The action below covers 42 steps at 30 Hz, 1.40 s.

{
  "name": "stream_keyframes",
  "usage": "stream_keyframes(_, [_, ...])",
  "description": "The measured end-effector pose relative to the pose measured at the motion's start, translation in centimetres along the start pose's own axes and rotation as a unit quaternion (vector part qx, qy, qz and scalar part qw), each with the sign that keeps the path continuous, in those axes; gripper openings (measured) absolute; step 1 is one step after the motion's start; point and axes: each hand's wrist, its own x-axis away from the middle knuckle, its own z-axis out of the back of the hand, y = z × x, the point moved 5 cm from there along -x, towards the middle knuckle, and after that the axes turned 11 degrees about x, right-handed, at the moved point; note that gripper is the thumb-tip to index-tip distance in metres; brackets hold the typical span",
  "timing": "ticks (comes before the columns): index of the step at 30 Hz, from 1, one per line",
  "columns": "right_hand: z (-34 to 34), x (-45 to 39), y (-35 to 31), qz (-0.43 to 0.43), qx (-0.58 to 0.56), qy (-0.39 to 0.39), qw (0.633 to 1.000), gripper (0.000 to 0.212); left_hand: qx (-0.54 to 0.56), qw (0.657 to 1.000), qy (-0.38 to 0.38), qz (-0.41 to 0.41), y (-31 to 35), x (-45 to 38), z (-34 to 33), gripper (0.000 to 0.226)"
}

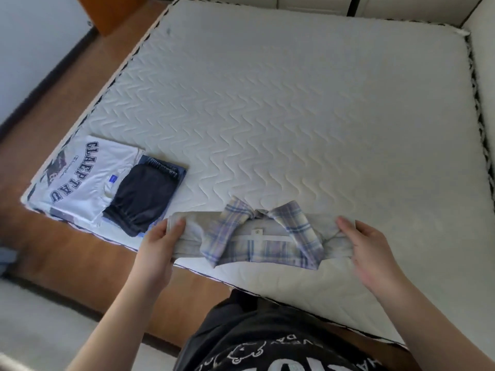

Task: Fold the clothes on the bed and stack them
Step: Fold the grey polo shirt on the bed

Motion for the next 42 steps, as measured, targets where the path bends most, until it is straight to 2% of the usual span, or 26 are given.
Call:
stream_keyframes(4, [-3.5, -0.4, -0.9, 0.001, 0.017, -0.06, 0.998, 0.03, 0.05, 0.997, 0.06, -0.005, 0.1, 3.0, 3.3, 0.028])
stream_keyframes(6, [-5.8, -0.6, -1.5, 0.004, 0.027, -0.087, 0.996, 0.025, 0.077, 0.994, 0.08, -0.017, 0.5, 4.3, 5.2, 0.022])
stream_keyframes(9, [-10.0, -0.7, -2.3, 0.009, 0.053, -0.126, 0.991, 0.017, 0.098, 0.988, 0.113, -0.047, 1.3, 6.1, 8.6, 0.025])
stream_keyframes(16, [-22.7, -0.1, -2.8, -0.001, 0.125, -0.212, 0.969, 0.019, 0.142, 0.967, 0.191, -0.091, 2.6, 9.4, 17.8, 0.025])
stream_keyframes(18, [-26.7, 0.2, -2.8, 0.006, 0.156, -0.229, 0.961, 0.014, 0.153, 0.961, 0.207, -0.097, 2.9, 9.6, 20.7, 0.026])
stream_keyframes(24, [-37.7, 1.6, -3.2, 0.028, 0.177, -0.25, 0.951, 0.01, 0.182, 0.949, 0.236, -0.102, 4.2, 9.3, 29.4, 0.026])
stream_keyframes(28, [-44.2, 2.7, -4.0, 0.029, 0.15, -0.256, 0.954, 0.006, 0.2, 0.942, 0.25, -0.104, 5.9, 8.9, 33.8, 0.025])
stream_keyframes(37, [-55.0, 1.9, -5.9, 0.047, 0.152, -0.27, 0.949, 0.007, 0.226, 0.925, 0.29, -0.099, 10.5, 5.3, 40.3, 0.023])
stream_keyframes(42, [-60.6, 0.1, -7.0, 0.044, 0.162, -0.274, 0.947, 0.017, 0.254, 0.911, 0.315, -0.076, 12.5, 1.7, 43.3, 0.015])
